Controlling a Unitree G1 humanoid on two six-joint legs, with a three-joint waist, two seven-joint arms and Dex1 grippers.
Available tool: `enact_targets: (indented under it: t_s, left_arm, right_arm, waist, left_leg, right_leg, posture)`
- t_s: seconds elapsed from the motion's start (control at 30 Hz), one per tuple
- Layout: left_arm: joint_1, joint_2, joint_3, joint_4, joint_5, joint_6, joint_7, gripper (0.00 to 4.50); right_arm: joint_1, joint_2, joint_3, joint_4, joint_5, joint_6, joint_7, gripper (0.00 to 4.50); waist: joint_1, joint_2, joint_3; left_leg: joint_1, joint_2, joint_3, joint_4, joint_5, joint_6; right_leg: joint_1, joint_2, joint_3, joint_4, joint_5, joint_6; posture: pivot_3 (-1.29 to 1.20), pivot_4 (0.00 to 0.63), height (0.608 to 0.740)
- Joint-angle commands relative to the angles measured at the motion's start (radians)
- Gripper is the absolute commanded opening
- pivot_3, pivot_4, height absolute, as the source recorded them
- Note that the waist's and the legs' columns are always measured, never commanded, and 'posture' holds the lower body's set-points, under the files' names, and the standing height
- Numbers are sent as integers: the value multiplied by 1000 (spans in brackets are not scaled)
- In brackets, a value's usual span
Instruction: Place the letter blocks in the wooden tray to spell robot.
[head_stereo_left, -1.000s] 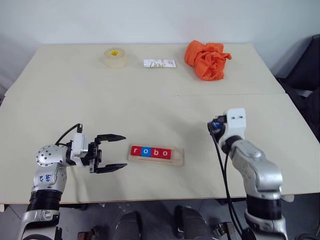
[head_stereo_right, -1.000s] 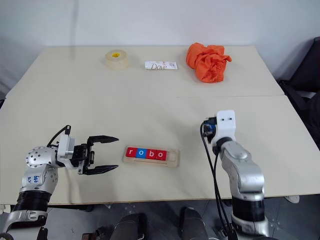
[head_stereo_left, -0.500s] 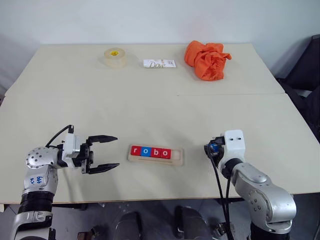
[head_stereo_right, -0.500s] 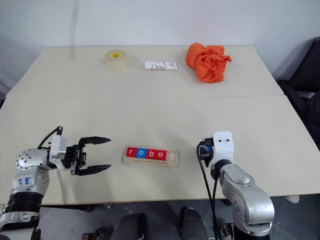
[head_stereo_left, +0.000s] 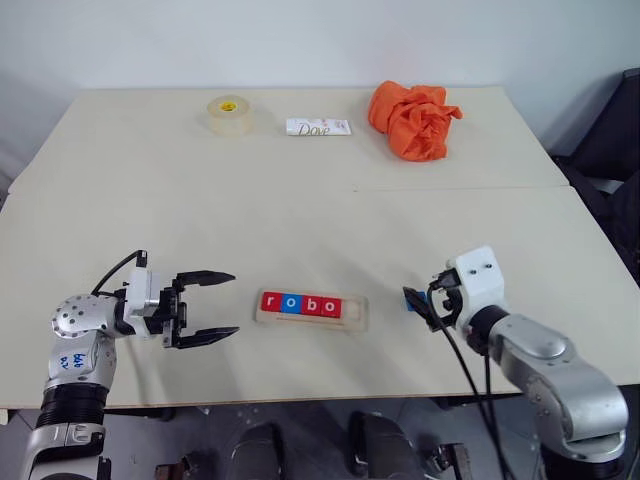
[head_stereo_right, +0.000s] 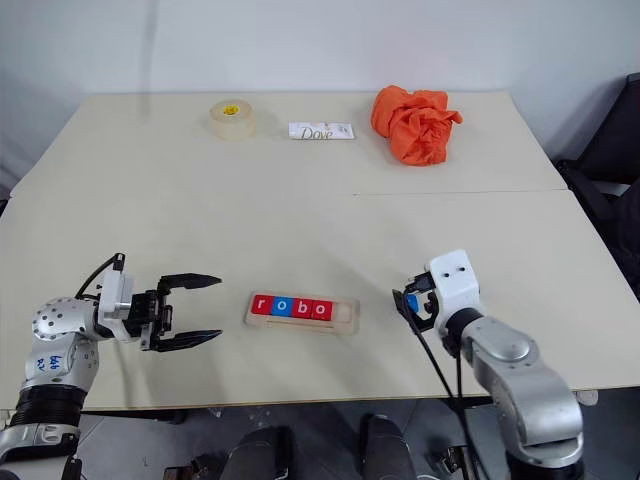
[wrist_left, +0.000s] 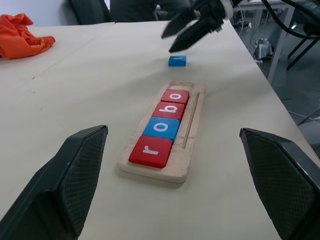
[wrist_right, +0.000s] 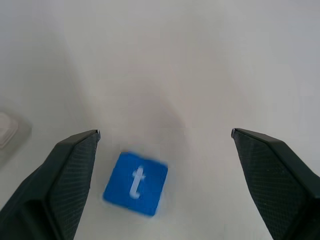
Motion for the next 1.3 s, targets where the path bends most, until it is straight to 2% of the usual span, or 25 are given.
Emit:
enact_targets:
  t_s: [0.03, 0.17, 0.3, 0.57, 0.77, 0.87, 1.1, 1.3]
  left_arm:
    - [7, -7, 2, -33, -27, -5, -33, 4500]
    - [18, -15, 0, -45, -31, -6, -35, 4500]
    - [36, -15, 6, -55, -31, -11, -27, 4500]
    - [100, -21, 31, -112, -39, -18, 11, 4500]
    - [144, -19, 55, -151, -42, -20, 41, 4500]
    - [164, -21, 62, -172, -43, -17, 52, 4500]
    - [182, -15, 69, -196, -46, -11, 73, 4500]
    - [162, -12, 65, -183, -43, -10, 77, 4500]
  right_arm:
    - [-38, -137, 11, 66, 37, -116, 181, 4461]
    - [-63, -339, 92, 201, 24, -330, 449, 4461]
    - [-121, -442, 185, 388, -47, -555, 631, 4461]
    - [-288, -418, 308, 673, -147, -775, 792, 4461]
    - [-328, -396, 353, 755, -194, -832, 836, 4461]
    - [-345, -372, 353, 772, -205, -834, 837, 3878]
    - [-349, -343, 339, 761, -216, -825, 830, 1521]
    - [-365, -339, 280, 677, -173, -743, 796, 1459]
  waist:
    - [0, 0, 0]
    - [1, -1, 1]
    - [0, -2, 1]
    - [0, -2, 1]
    - [1, -2, 1]
    - [0, -2, 1]
    - [-2, -2, 1]
    - [0, -2, 1]
  left_leg:
    - [0, 0, 0, 0, 0, 0]
    - [0, 0, 0, 0, 0, 0]
    - [0, 0, 1, 0, 0, 0]
    - [0, 0, 2, 1, 0, 0]
    - [0, 0, 2, 2, 0, -1]
    - [1, 0, 2, 3, 0, -1]
    - [2, 1, 2, 3, 1, -2]
    - [2, 1, 2, 3, 1, -2]
  right_leg:
    - [0, 0, 0, 0, 0, 0]
    - [0, 0, 0, -1, 0, 0]
    - [0, 0, 0, -1, 0, 1]
    - [0, 0, 0, 0, 0, 1]
    - [0, 0, 0, 0, 0, 1]
    - [1, -1, 0, 0, 0, 1]
    - [1, 0, 0, 2, 1, 1]
    - [0, 0, 0, 3, 1, 1]
  posture:
    - [0, 150, 740]
    - [0, 150, 740]
    - [0, 150, 740]
    - [0, 150, 740]
    - [0, 150, 740]
    - [0, 150, 740]
    - [0, 150, 740]
    - [0, 150, 740]
